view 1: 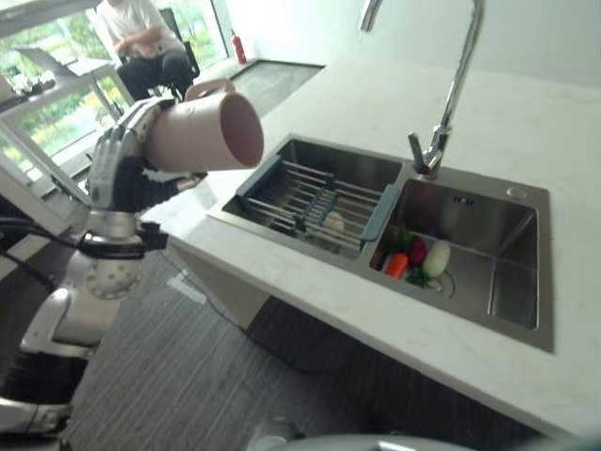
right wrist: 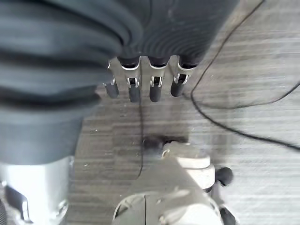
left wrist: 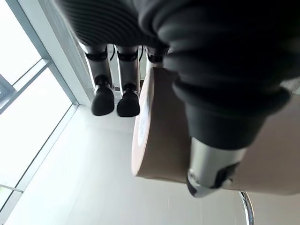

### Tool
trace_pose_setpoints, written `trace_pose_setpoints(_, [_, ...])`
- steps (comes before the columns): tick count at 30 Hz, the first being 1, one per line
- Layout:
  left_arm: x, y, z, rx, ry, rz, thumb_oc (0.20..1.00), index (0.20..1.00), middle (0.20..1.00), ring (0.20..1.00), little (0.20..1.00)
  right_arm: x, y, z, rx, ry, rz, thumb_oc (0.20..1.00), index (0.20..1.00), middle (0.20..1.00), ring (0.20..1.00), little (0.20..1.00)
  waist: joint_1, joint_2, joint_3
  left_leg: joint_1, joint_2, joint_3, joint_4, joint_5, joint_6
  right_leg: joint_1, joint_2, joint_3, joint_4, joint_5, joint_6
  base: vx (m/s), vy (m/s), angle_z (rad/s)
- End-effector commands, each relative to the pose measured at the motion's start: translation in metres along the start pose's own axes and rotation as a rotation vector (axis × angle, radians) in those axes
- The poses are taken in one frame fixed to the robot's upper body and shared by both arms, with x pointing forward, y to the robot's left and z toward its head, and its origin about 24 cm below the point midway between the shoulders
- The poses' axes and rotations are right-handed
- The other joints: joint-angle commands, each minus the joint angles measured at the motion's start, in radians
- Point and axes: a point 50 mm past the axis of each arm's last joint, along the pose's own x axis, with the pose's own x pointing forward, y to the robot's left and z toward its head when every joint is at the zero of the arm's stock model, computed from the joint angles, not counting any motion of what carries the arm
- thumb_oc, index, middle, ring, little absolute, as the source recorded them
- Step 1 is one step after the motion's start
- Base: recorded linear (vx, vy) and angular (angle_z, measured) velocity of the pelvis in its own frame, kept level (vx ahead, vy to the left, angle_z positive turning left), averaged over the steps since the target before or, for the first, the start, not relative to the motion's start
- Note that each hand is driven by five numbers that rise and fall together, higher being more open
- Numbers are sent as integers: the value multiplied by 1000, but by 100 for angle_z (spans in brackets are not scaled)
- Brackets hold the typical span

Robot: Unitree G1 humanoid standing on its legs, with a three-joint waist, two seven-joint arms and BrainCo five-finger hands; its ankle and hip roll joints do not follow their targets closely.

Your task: Place the dishes in the dishwasher.

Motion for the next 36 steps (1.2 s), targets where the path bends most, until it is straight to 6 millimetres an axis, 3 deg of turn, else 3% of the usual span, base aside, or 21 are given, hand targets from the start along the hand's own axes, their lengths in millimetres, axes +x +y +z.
trace_pose_setpoints(1, [10,12,-1,41,-19,110,200,200,200,200,200,3,1,52,11,-167,17,1000,1000,1000,1000,1000,-10,54,-12,130,13,13,-144,52,-35,-25,40,100,-22,11,99,-754,558,96])
trace_pose_setpoints(2, [14,10,0,26,-30,117,200,200,200,200,200,1,-3,62,6,-196,9,1000,1000,1000,1000,1000,-23,73,-22,161,11,7,-248,73,-40,-57,34,86,-22,25,109,-815,631,115])
trace_pose_setpoints(5, [17,9,4,-7,-55,92,200,200,200,200,200,1,-4,72,22,-217,-2,1000,1000,1000,1000,1000,-30,92,-42,231,-48,20,-451,12,-9,-131,-6,64,-3,79,164,-640,455,123])
trace_pose_setpoints(6, [19,8,8,-21,-72,68,200,200,200,200,200,2,0,73,45,-216,-7,1000,1000,1000,1000,1000,-27,86,-41,251,-89,10,-500,-51,19,-155,-39,66,6,130,213,-459,296,101])
trace_pose_setpoints(7, [19,7,9,-25,-81,48,200,200,200,200,200,4,3,72,68,-213,-11,1000,1000,1000,1000,1000,-20,79,-36,257,-114,-5,-515,-80,40,-161,-57,70,2,166,247,-439,266,95])
trace_pose_setpoints(9, [20,6,13,-24,-112,5,200,200,200,200,200,6,11,65,87,-197,-2,1000,1000,1000,1000,1000,4,68,-27,273,-157,-55,-551,-98,75,-171,-110,62,-27,252,308,-358,183,66])
trace_pose_setpoints(12, [21,6,12,-19,-120,-6,200,200,200,200,200,8,18,57,82,-180,7,1000,1000,1000,1000,1000,12,60,-26,284,-176,-97,-579,-103,100,-189,-165,104,-30,289,325,-273,64,52])
trace_pose_setpoints(13, [24,1,12,-36,-140,-26,200,200,200,200,200,8,18,44,109,-155,8,1000,1000,1000,1000,1000,-16,45,-28,259,-189,-148,-570,-97,133,-190,-176,237,10,290,311,-302,39,91])
trace_pose_setpoints(15, [25,-5,15,-49,-158,-43,200,200,200,200,200,8,16,37,133,-141,7,1000,1000,1000,1000,1000,-34,44,-35,240,-184,-177,-563,-76,142,-182,-141,334,63,242,289,-232,15,110])
trace_pose_setpoints(16, [28,-7,16,-49,-160,-46,200,200,200,200,200,8,16,34,128,-138,14,1000,1000,1000,1000,1000,-48,45,-36,223,-174,-193,-554,-63,148,-179,-105,401,111,195,268,-160,7,111])
trace_pose_setpoints(18, [36,-7,17,-57,-157,-47,200,200,200,200,200,7,17,30,119,-135,27,1000,1000,1000,1000,1000,-61,50,-45,198,-165,-234,-556,-29,153,-141,-23,468,168,80,230,-113,-17,90])
trace_pose_setpoints(19, [39,-7,18,-62,-153,-44,200,200,200,200,200,7,18,29,110,-130,33,1000,1000,1000,1000,1000,-61,49,-54,191,-166,-246,-561,-20,154,-115,1,475,158,47,214,-43,-86,70])
trace_pose_setpoints(21, [44,-6,17,-76,-117,-30,200,200,200,200,200,9,24,27,67,-105,45,1000,1000,1000,1000,1000,-57,39,-59,189,-163,-251,-547,-21,151,-92,9,468,141,35,207,1,-127,48])
trace_pose_setpoints(28, [28,-13,20,-133,-60,0,200,200,200,200,200,13,41,30,-13,-17,123,1000,1000,1000,1000,1000,-4,20,-86,190,-125,-238,-565,4,112,22,46,427,36,7,171,29,-96,31])
trace_pose_setpoints(31, [27,-13,26,-130,-83,4,200,200,200,200,200,13,49,30,42,19,212,1000,1000,1000,1000,1000,9,17,-91,180,-97,-197,-566,23,87,48,44,381,7,5,164,9,-14,25])
trace_pose_setpoints(36, [35,-16,35,-148,-120,-14,200,200,200,200,200,11,42,24,123,40,223,1000,1000,1000,1000,1000,-1,29,-107,184,-46,-106,-601,64,38,79,23,301,-33,17,176,6,73,86])
